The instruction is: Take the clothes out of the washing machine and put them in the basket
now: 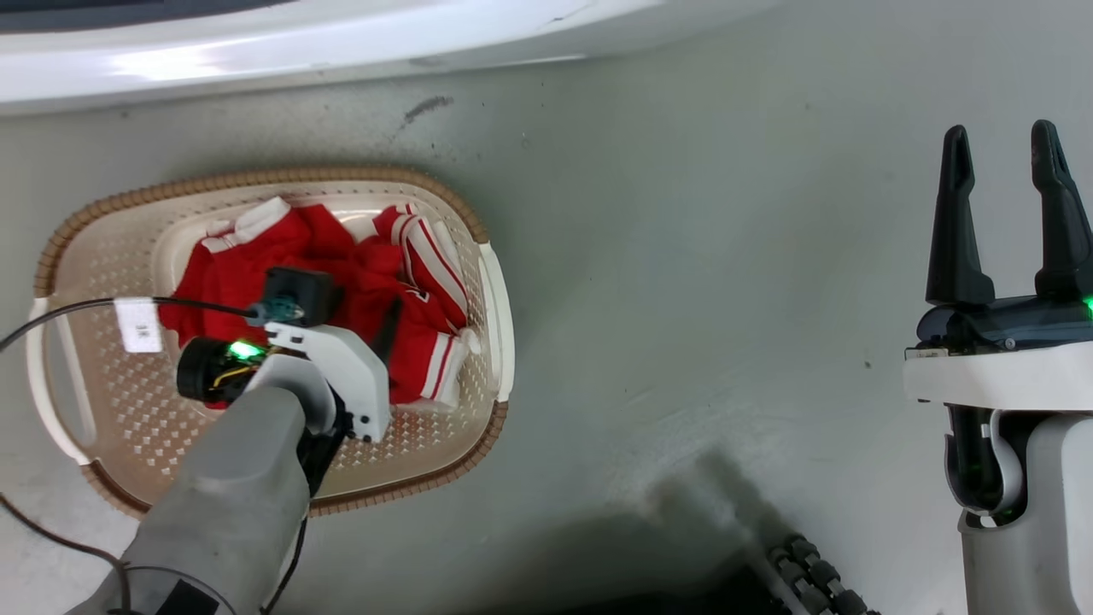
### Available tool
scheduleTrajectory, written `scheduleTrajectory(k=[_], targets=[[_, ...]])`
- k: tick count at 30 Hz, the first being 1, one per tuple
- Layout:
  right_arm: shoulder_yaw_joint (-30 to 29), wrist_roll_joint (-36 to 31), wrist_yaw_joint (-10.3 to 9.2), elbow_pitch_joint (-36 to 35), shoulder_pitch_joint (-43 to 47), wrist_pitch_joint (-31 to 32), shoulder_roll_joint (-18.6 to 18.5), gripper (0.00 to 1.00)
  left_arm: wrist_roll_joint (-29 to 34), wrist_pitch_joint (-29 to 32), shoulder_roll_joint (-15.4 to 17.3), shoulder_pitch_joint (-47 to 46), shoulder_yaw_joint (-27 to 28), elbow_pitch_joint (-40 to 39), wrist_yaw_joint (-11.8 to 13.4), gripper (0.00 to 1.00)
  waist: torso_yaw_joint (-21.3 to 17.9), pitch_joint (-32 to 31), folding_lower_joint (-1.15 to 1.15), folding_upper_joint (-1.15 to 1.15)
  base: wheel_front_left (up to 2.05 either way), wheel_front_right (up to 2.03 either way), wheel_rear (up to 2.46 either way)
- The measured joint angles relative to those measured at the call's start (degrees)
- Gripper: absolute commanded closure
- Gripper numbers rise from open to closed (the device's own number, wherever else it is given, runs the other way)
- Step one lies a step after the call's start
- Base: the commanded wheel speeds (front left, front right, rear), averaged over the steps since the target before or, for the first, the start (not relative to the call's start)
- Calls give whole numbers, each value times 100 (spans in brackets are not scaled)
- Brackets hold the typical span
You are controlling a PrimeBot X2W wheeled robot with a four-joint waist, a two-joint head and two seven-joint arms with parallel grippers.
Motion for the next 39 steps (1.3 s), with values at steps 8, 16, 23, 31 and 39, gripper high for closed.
scheduleTrajectory(k=[8, 16, 23, 31, 39], targets=[[-70, -213, 0, 151, 29, 0, 2, 0, 245, -32, -93, 175, 168, -347, 56, 0, 164, -593, 0, 0, 0, 0, 0], [-255, -494, 0, 296, 271, 0, 3, 0, 753, -32, -274, 749, 816, -1269, 176, 0, 517, -1484, -1, 0, 0, 0, 0], [-345, -591, 0, 431, 489, 0, 4, 0, 1318, -32, -212, 1389, 1976, -2521, 354, 0, 873, -2356, -1, 0, 0, 0, 0], [-366, -646, 0, 557, 878, 0, 4, 0, 2154, -33, -265, 2316, 3039, -3987, 238, 0, 1212, -3284, -2, 0, 0, 0, 0], [-374, -617, 0, 597, 1419, 0, 3, 0, 3017, -33, -460, 3587, 4072, -5448, 315, 0, 1508, -4079, -2, 0, 0, 0, 0]])
